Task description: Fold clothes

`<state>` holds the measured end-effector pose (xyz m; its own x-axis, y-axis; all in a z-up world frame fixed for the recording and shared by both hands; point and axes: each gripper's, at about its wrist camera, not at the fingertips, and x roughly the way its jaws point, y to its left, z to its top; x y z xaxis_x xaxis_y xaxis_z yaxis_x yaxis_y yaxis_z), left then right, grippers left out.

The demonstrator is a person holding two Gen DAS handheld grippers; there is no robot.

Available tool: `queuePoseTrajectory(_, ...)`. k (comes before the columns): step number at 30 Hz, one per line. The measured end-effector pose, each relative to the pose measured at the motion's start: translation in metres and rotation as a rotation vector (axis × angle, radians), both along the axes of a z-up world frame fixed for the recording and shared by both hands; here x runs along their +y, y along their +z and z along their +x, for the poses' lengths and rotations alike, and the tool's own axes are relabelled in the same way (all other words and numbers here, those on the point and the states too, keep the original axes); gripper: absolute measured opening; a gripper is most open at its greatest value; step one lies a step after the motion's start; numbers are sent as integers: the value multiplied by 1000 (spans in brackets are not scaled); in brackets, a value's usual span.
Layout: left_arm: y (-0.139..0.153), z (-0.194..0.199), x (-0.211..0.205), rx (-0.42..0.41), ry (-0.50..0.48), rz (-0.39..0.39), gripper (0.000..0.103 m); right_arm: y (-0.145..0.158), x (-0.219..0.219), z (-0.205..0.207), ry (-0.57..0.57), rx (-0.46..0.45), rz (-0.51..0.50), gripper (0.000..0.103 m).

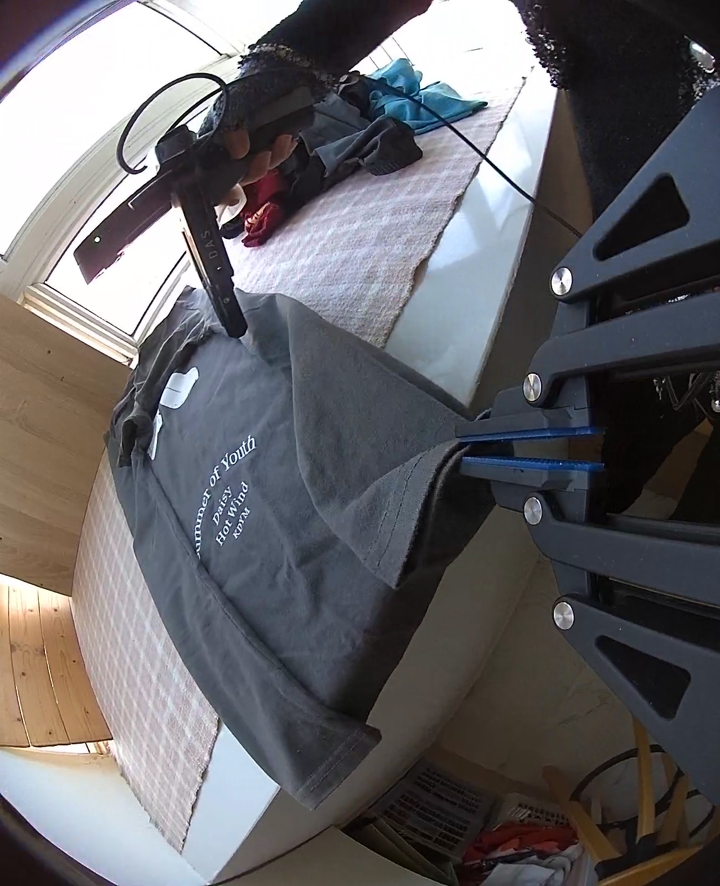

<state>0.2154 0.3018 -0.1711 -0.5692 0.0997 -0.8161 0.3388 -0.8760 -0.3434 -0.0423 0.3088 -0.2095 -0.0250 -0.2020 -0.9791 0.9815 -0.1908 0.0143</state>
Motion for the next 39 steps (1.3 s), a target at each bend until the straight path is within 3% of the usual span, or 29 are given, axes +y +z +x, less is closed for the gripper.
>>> queuePoseTrajectory(3,-6,6,5,-15,-17,39,4,-8,-8,14,160,34,59,38)
queuePoseTrajectory(7,-22,9,12,-53,-46,60,4,-27,-12,19,245,32,121,38)
queuePoseTrajectory(11,-13,13,7,-20,-17,47,4,-32,-11,23,293,59,127,33)
queuePoseTrajectory(13,-8,15,0,-3,16,47,4,-29,-13,18,271,58,120,6)
queuePoseTrajectory(18,-19,21,-25,-65,110,-24,0,-18,-21,1,185,82,60,6)
queuePoseTrajectory(21,-23,28,-34,-48,148,90,0,-11,-26,-9,133,96,25,6)
queuePoseTrajectory(23,-17,25,-28,-21,139,120,0,-13,-28,-7,128,113,28,6)
queuePoseTrajectory(25,-10,15,-20,-3,126,120,12,-17,-31,-10,110,115,37,6)
queuePoseTrajectory(28,-6,-4,-10,-16,115,86,20,-14,-36,-19,75,119,26,6)
queuePoseTrajectory(39,-35,-32,-8,-154,203,80,19,5,-30,-28,58,127,3,6)
